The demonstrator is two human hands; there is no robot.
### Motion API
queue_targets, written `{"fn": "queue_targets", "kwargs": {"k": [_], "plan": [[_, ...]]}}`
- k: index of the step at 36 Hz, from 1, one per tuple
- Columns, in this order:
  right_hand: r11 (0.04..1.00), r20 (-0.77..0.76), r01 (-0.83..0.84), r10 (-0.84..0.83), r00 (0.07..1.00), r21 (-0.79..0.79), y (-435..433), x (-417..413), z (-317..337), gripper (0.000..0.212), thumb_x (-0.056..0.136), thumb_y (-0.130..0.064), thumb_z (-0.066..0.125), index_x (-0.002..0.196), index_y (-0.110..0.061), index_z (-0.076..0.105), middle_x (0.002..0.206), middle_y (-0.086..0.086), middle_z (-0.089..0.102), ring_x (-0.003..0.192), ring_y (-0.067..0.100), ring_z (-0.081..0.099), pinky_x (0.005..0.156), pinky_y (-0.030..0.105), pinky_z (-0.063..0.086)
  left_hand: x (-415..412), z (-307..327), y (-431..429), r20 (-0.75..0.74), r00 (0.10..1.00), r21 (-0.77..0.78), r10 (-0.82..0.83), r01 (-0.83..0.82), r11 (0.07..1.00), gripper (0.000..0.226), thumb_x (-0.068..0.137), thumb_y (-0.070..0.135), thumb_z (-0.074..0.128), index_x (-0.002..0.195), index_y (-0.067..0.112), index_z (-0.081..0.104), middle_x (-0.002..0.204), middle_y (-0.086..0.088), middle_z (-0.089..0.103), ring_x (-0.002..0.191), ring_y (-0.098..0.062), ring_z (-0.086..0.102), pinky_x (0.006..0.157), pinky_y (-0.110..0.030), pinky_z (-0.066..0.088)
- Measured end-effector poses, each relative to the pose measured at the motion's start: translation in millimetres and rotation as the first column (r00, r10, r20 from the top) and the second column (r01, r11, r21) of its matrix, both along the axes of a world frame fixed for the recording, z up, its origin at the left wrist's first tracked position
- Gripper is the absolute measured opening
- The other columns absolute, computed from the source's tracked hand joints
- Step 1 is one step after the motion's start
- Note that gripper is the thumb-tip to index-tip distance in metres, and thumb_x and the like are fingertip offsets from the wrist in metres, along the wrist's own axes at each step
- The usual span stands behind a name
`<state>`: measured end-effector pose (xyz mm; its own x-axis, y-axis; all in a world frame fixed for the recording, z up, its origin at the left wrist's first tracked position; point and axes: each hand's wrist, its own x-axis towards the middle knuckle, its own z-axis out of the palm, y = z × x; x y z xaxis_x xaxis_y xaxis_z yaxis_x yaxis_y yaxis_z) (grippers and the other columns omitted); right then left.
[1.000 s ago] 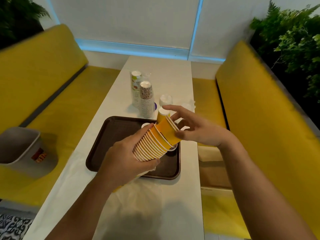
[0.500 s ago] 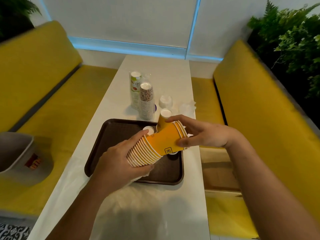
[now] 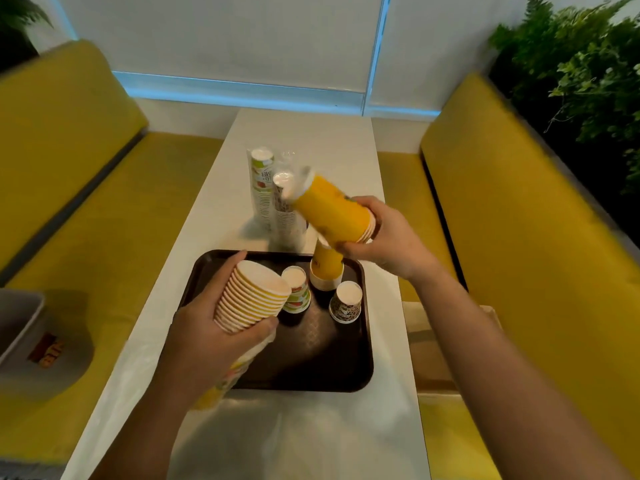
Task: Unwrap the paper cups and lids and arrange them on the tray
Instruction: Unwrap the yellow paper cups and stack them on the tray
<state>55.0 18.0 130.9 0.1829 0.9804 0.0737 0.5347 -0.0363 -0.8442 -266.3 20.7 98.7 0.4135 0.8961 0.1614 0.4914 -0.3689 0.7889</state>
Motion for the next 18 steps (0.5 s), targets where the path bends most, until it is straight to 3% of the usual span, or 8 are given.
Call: {"fn": "queue_targets", "kwargs": {"k": [3, 5, 9, 12, 15, 18], "plan": [[0.979, -0.211, 0.191, -0.173, 0.962, 0.07, 14, -4, -23, 0.085, 0.073, -0.014, 0.096, 0.141, -0.024, 0.045, 0.127, 0.0, 0.061, 0.11, 0.015, 0.065, 0.08, 0.027, 0.058, -1, -5, 3, -0.013, 1.0, -0.016, 0.025, -0.025, 1.0, 0.092, 0.067, 0.068, 0.076, 0.144, 0.07, 0.026, 0.125, 0.025, 0.055, 0.107, -0.003, 0.06, 0.075, -0.014, 0.054], [0.96, -0.27, 0.27, -0.242, 0.932, 0.074, 24, -7, -37, 0.086, 0.073, -0.016, 0.096, 0.14, -0.024, 0.042, 0.126, -0.002, 0.06, 0.11, 0.016, 0.066, 0.084, 0.032, 0.061, -1, -9, 6, -0.023, 0.999, -0.03, 0.036, -0.036, 0.999, 0.094, 0.068, 0.068, 0.076, 0.148, 0.066, 0.027, 0.127, 0.021, 0.056, 0.107, -0.007, 0.061, 0.075, -0.015, 0.055], [0.934, -0.294, 0.344, -0.305, 0.906, 0.091, 36, -16, -59, 0.08, 0.076, -0.018, 0.095, 0.133, -0.027, 0.04, 0.12, -0.011, 0.055, 0.108, 0.013, 0.063, 0.075, 0.021, 0.057, -2, -15, 10, -0.041, 0.998, -0.042, 0.043, -0.045, 0.998, 0.096, 0.068, 0.068, 0.076, 0.152, 0.061, 0.028, 0.131, 0.018, 0.055, 0.109, -0.009, 0.06, 0.077, -0.017, 0.056], [0.927, -0.284, 0.36, -0.319, 0.904, 0.104, 43, -21, -76, 0.08, 0.077, -0.03, 0.094, 0.138, -0.029, 0.042, 0.128, -0.008, 0.058, 0.114, 0.011, 0.062, 0.086, 0.026, 0.058, -3, -17, 12, -0.04, 0.998, -0.051, 0.047, -0.049, 0.998, 0.096, 0.068, 0.069, 0.075, 0.152, 0.061, 0.027, 0.133, 0.018, 0.054, 0.111, -0.009, 0.06, 0.079, -0.02, 0.057], [0.935, -0.283, 0.345, -0.311, 0.907, 0.077, 46, -24, -88, 0.078, 0.08, -0.036, 0.091, 0.141, -0.03, 0.042, 0.132, -0.011, 0.057, 0.113, 0.009, 0.061, 0.088, 0.022, 0.054, -2, -17, 13, -0.034, 0.998, -0.057, 0.054, -0.056, 0.997, 0.096, 0.068, 0.069, 0.075, 0.15, 0.063, 0.026, 0.133, 0.02, 0.053, 0.11, -0.006, 0.059, 0.079, -0.02, 0.057], [0.944, -0.197, 0.33, -0.325, 0.925, -0.011, 47, -23, -101, 0.085, 0.079, -0.037, 0.092, 0.145, -0.027, 0.04, 0.133, -0.01, 0.054, 0.117, 0.015, 0.057, 0.097, 0.034, 0.055, -1, -16, 12, -0.029, 0.998, -0.074, 0.062, -0.064, 0.995, 0.096, 0.068, 0.07, 0.075, 0.151, 0.062, 0.027, 0.133, 0.02, 0.054, 0.112, -0.004, 0.058, 0.081, -0.021, 0.058]]}}
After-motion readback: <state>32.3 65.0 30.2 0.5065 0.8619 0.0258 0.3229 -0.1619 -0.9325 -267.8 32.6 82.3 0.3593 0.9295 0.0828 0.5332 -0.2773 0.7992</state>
